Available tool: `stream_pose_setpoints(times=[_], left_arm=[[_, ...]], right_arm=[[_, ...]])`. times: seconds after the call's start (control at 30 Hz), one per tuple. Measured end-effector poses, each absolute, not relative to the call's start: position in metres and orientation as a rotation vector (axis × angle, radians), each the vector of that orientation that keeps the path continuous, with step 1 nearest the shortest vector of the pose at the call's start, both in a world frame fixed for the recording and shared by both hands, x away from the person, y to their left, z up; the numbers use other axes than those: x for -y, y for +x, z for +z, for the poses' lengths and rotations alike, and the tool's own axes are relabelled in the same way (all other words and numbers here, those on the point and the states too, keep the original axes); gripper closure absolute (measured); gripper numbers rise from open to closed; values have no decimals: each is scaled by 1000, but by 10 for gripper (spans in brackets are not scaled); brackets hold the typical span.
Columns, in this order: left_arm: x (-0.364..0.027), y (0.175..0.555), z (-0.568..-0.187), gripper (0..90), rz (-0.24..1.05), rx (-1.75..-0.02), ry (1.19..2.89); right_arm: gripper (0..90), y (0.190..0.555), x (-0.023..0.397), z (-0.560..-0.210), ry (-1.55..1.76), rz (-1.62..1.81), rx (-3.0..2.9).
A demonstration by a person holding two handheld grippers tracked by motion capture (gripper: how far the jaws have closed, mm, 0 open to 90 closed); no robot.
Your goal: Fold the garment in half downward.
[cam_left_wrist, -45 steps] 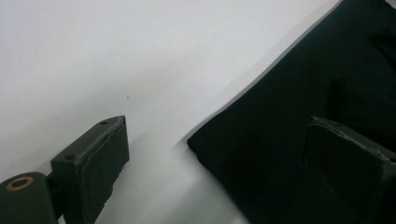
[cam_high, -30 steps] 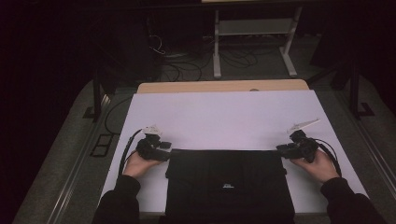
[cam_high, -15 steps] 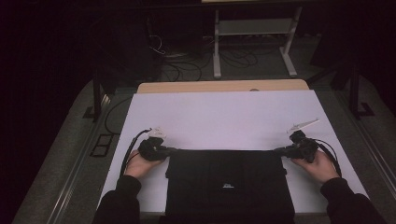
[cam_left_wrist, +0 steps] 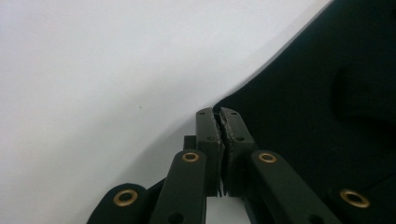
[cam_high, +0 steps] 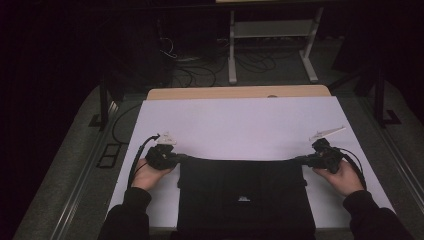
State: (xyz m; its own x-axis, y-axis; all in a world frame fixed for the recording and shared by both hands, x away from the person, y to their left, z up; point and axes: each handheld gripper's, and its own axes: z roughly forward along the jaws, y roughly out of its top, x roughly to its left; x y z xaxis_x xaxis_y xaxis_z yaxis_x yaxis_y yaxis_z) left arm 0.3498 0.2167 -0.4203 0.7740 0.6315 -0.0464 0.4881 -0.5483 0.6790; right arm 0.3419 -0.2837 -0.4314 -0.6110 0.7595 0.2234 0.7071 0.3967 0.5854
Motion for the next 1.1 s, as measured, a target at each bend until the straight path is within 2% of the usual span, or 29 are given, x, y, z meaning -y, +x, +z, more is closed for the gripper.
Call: stream_pose_setpoints(times=[0.37, 1.1], left_arm=[[-218, 356, -407, 864, 376, -870, 2245], [-220, 392, -391, 864, 406, -940, 2269]], right_arm=[[861, 348, 278, -414, 1307, 987, -2504], [861, 387, 270, -390, 1278, 961, -2454]])
